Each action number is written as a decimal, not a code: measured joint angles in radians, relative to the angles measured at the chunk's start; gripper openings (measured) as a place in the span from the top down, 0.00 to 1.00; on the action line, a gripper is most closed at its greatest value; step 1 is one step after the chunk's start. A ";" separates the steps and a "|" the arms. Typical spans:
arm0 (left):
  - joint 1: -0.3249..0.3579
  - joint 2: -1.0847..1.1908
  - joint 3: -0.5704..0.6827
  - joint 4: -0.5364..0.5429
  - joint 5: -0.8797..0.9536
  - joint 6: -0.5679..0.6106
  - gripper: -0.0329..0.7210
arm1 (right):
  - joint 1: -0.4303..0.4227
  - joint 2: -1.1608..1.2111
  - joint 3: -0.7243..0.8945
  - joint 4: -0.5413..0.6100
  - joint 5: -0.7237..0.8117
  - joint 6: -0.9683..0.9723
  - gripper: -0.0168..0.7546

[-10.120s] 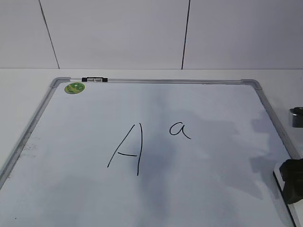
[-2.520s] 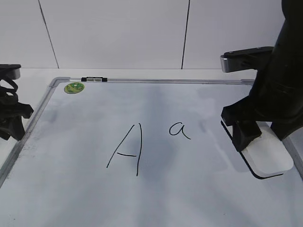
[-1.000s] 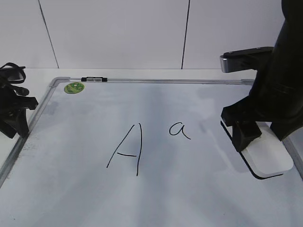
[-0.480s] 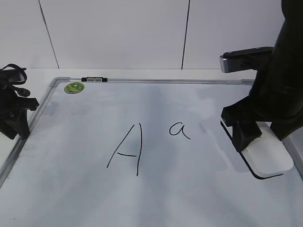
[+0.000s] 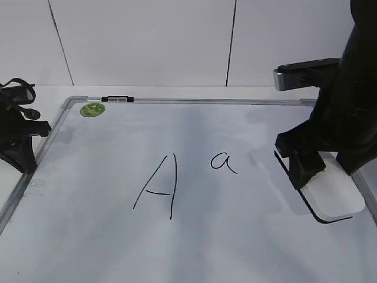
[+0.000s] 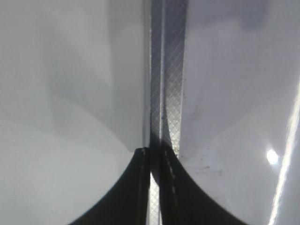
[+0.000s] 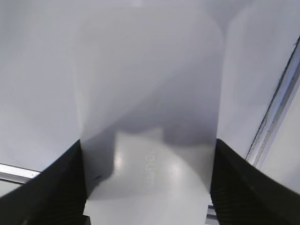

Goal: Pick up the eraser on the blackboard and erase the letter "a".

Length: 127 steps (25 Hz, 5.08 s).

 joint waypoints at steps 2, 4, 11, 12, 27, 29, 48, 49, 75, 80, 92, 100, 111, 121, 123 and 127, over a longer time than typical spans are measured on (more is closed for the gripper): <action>0.000 0.000 0.000 0.000 0.000 0.000 0.93 | 0.000 0.000 0.000 0.000 0.000 0.000 0.25; 0.000 0.000 0.000 0.000 0.000 0.000 0.93 | 0.000 0.004 -0.004 0.000 0.002 -0.007 0.25; 0.000 0.000 0.000 -0.001 0.000 0.000 0.93 | 0.000 0.121 -0.121 0.000 0.002 -0.027 0.25; 0.000 0.000 0.000 -0.001 0.000 0.000 0.93 | 0.000 0.141 -0.142 0.000 0.002 -0.030 0.25; 0.000 0.000 0.000 -0.016 0.000 0.002 0.93 | 0.000 0.407 -0.393 0.000 0.002 -0.047 0.25; 0.000 0.000 0.000 -0.016 0.000 0.002 0.93 | 0.000 0.437 -0.417 0.000 0.002 -0.047 0.25; 0.000 0.000 0.000 -0.021 0.000 0.002 0.93 | 0.000 0.597 -0.534 0.000 0.005 -0.058 0.25; 0.000 0.000 0.000 -0.021 0.000 0.002 0.93 | 0.000 0.597 -0.536 0.000 0.006 -0.058 0.25; 0.000 0.000 0.000 -0.021 0.000 0.002 0.93 | 0.055 0.599 -0.539 0.030 0.008 -0.087 0.25; 0.000 0.000 0.000 -0.023 0.000 0.002 0.93 | 0.087 0.601 -0.539 0.030 0.008 -0.088 0.25; 0.000 0.000 0.000 -0.023 0.000 0.002 0.93 | 0.150 0.601 -0.539 0.037 0.007 -0.094 0.25; 0.000 0.000 0.000 -0.023 0.000 0.002 0.93 | 0.150 0.599 -0.539 0.037 0.005 -0.096 0.25; 0.000 0.000 0.000 -0.025 0.000 0.002 0.93 | 0.160 0.474 -0.594 -0.053 0.005 -0.049 0.25; 0.000 0.000 0.000 -0.025 0.000 0.004 0.93 | 0.154 0.406 -0.595 -0.224 0.007 0.069 0.25; 0.000 0.000 0.000 -0.025 0.000 0.004 0.93 | 0.146 0.384 -0.595 -0.232 0.007 0.082 0.25; 0.000 0.000 0.000 -0.025 0.000 0.004 0.93 | 0.114 0.326 -0.595 -0.236 0.010 0.103 0.25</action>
